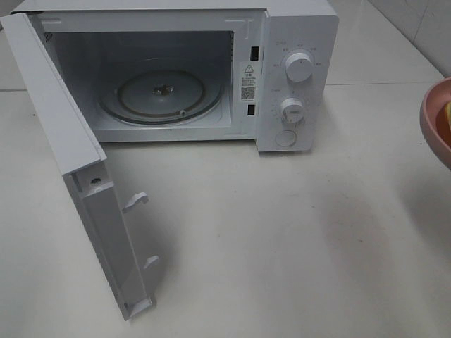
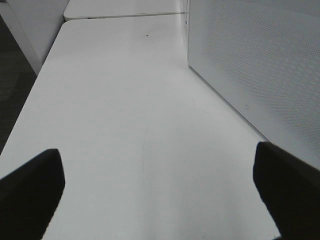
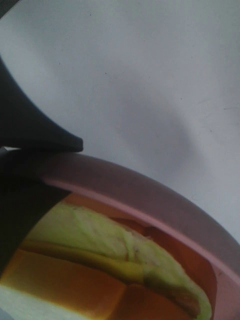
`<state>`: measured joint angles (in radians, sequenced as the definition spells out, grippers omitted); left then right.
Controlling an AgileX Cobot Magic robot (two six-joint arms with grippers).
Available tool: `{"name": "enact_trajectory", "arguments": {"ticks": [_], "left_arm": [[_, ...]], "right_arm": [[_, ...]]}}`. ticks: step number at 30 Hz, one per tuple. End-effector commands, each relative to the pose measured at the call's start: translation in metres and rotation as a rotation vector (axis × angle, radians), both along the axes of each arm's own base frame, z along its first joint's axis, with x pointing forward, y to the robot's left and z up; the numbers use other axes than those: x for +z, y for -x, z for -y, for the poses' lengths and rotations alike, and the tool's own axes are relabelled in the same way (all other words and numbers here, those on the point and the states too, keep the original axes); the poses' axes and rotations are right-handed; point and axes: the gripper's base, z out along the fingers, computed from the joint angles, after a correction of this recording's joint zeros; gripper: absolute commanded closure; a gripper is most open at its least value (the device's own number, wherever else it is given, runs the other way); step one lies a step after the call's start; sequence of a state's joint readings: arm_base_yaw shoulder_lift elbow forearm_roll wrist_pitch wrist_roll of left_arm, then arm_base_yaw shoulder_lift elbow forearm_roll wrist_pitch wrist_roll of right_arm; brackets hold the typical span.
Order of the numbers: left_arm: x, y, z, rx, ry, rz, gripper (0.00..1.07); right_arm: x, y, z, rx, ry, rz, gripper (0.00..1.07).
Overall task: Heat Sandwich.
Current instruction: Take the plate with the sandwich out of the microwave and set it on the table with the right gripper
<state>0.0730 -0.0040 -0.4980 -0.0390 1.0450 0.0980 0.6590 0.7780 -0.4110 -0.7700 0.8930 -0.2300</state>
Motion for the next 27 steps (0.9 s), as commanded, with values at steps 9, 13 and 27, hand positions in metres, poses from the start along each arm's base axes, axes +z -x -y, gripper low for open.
{"name": "enact_trajectory", "arguments": {"ticks": [9, 13, 27], "left_arm": [[0.0, 0.002, 0.0, 0.007, 0.004, 0.027, 0.1], [0.0, 0.002, 0.0, 0.007, 0.004, 0.027, 0.1], [0.0, 0.002, 0.0, 0.007, 0.004, 0.027, 0.1]], "right_arm": [[0.015, -0.028, -0.013, -0.161, -0.015, 0.047, 1.07], [0.016, -0.035, -0.018, -0.197, -0.025, 0.043, 1.07], [0.016, -0.058, -0.033, -0.409, -0.046, 0.043, 1.07]]}}
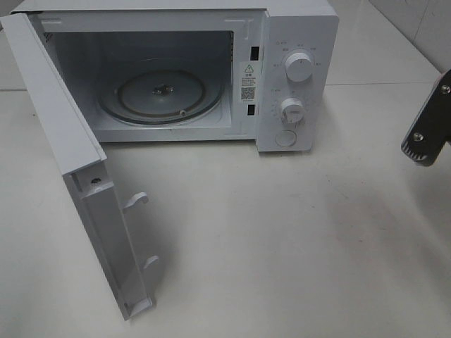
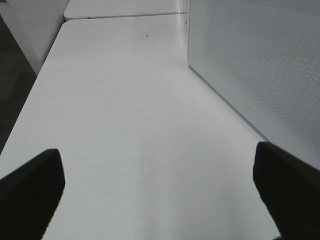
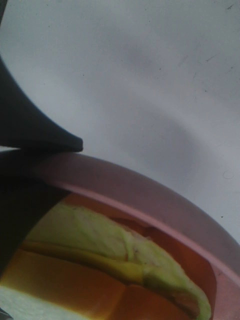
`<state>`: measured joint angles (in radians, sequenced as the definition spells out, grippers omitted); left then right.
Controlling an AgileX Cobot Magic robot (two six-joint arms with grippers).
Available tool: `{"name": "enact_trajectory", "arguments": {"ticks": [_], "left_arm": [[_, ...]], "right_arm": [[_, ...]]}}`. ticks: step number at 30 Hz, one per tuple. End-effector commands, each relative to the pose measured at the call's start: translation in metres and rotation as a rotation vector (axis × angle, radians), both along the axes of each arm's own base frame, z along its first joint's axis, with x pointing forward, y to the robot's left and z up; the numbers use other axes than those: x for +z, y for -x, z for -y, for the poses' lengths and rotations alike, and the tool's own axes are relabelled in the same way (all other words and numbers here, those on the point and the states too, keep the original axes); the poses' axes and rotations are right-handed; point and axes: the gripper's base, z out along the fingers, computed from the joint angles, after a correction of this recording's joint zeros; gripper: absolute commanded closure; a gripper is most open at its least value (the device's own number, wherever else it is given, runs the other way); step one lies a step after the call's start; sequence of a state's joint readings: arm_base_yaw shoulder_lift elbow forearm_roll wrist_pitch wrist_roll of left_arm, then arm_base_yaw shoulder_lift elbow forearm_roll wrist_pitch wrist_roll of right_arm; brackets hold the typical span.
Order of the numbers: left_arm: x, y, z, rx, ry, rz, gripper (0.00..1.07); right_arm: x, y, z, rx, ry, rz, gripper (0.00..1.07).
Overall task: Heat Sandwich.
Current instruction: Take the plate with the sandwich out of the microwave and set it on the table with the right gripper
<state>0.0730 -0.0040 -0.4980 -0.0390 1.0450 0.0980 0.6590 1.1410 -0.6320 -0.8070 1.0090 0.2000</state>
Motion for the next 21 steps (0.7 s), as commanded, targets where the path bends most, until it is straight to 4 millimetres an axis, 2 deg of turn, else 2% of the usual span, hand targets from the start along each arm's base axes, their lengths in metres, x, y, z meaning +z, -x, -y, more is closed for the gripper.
{"name": "enact_trajectory", "arguments": {"ticks": [1, 10, 21], "left_arm": [[0.0, 0.002, 0.0, 0.007, 0.004, 0.027, 0.1], [0.0, 0.002, 0.0, 0.007, 0.004, 0.027, 0.1], [0.0, 0.002, 0.0, 0.007, 0.004, 0.027, 0.1]], "right_arm": [[0.005, -0.008, -0.001, -0.045, 0.019, 0.037, 1.07], [0.006, -0.02, -0.01, -0.184, 0.007, 0.037, 1.06], [-0.006, -0.033, -0.017, -0.389, 0.058, 0.048, 1.05]]}}
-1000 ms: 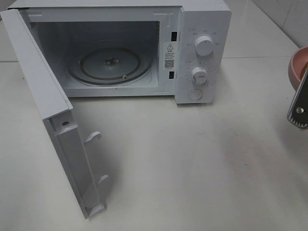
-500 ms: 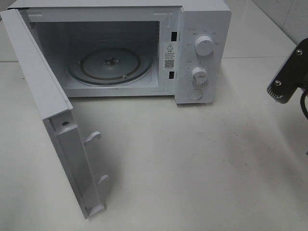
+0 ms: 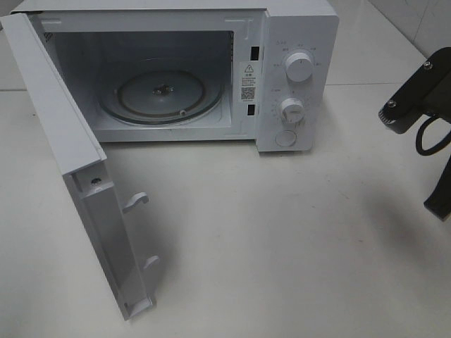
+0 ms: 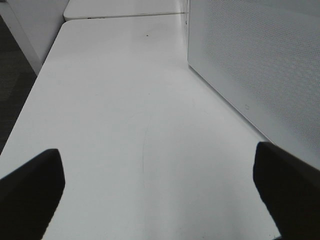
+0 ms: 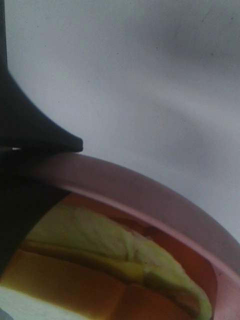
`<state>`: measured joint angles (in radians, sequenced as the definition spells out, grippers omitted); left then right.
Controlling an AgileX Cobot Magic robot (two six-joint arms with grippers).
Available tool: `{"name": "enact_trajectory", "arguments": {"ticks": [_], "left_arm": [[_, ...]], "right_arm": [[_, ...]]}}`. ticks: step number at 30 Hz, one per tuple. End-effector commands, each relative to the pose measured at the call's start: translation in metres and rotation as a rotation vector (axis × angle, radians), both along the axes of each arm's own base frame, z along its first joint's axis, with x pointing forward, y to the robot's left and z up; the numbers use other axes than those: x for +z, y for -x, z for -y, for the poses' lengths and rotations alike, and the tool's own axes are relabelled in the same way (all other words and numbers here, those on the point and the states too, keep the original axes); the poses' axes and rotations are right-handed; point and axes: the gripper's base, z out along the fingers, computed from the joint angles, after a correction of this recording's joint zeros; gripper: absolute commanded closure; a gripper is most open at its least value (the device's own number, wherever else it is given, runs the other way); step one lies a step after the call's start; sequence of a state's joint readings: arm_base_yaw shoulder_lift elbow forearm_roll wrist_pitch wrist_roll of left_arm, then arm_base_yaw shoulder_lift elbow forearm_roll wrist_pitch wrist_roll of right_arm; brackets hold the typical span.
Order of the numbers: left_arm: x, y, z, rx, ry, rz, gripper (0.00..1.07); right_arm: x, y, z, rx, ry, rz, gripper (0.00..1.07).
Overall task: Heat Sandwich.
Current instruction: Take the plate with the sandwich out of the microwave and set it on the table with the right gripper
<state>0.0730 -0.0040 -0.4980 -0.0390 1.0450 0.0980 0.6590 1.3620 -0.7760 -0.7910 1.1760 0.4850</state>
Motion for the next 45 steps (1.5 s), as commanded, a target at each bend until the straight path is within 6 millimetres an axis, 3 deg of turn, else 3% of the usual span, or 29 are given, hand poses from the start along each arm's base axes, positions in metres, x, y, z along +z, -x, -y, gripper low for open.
{"name": "enact_trajectory", "arguments": {"ticks": [1, 45], "left_arm": [[0.0, 0.002, 0.0, 0.007, 0.004, 0.027, 0.1], [0.0, 0.002, 0.0, 0.007, 0.004, 0.027, 0.1]], "right_arm": [[-0.003, -0.005, 0.001, -0.071, 0.041, 0.027, 1.05], [-0.084, -0.036, -0.025, -0.075, 0.037, -0.045, 1.02]]}}
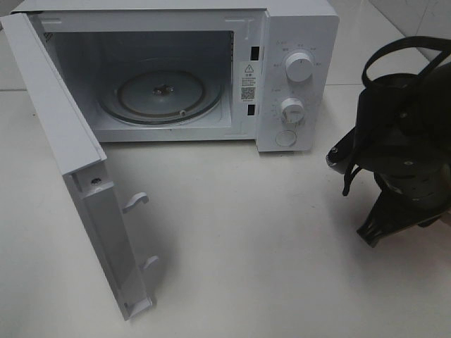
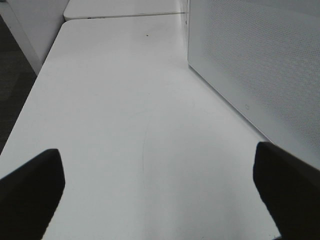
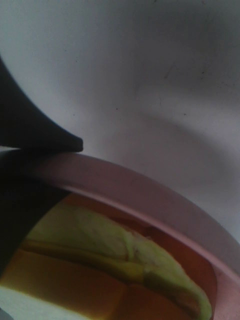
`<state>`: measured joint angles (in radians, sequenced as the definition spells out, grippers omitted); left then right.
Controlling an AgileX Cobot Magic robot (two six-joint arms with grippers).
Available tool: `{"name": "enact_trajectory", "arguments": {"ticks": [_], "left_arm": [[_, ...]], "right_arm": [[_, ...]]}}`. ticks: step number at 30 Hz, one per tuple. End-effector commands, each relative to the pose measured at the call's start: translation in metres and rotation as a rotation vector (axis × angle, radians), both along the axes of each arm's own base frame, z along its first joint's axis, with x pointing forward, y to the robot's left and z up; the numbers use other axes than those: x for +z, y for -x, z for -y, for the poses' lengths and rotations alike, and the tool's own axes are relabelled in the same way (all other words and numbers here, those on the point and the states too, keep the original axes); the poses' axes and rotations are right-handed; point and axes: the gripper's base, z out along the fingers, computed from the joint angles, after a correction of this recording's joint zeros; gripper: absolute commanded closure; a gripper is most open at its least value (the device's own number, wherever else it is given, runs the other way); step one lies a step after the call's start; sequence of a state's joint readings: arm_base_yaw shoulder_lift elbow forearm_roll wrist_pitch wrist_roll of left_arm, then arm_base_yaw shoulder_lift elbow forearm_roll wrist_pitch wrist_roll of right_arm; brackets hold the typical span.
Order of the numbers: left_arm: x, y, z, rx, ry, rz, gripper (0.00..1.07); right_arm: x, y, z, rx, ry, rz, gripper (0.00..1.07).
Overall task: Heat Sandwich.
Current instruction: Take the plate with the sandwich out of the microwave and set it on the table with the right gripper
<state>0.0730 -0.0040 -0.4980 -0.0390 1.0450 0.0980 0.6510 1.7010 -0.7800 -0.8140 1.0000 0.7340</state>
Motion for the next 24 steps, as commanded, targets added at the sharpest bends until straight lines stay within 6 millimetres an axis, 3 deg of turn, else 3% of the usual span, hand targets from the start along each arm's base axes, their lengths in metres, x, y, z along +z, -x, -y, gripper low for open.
{"name": "enact_trajectory", "arguments": {"ticks": [1, 24], "left_arm": [[0.0, 0.002, 0.0, 0.007, 0.004, 0.027, 0.1], [0.0, 0.002, 0.0, 0.007, 0.004, 0.027, 0.1]], "right_arm": [[-0.003, -0.003, 0.001, 0.005, 0.036, 0.011, 1.02], [-0.056, -0.013, -0.006, 0.012, 0.059, -0.01, 1.01]]}}
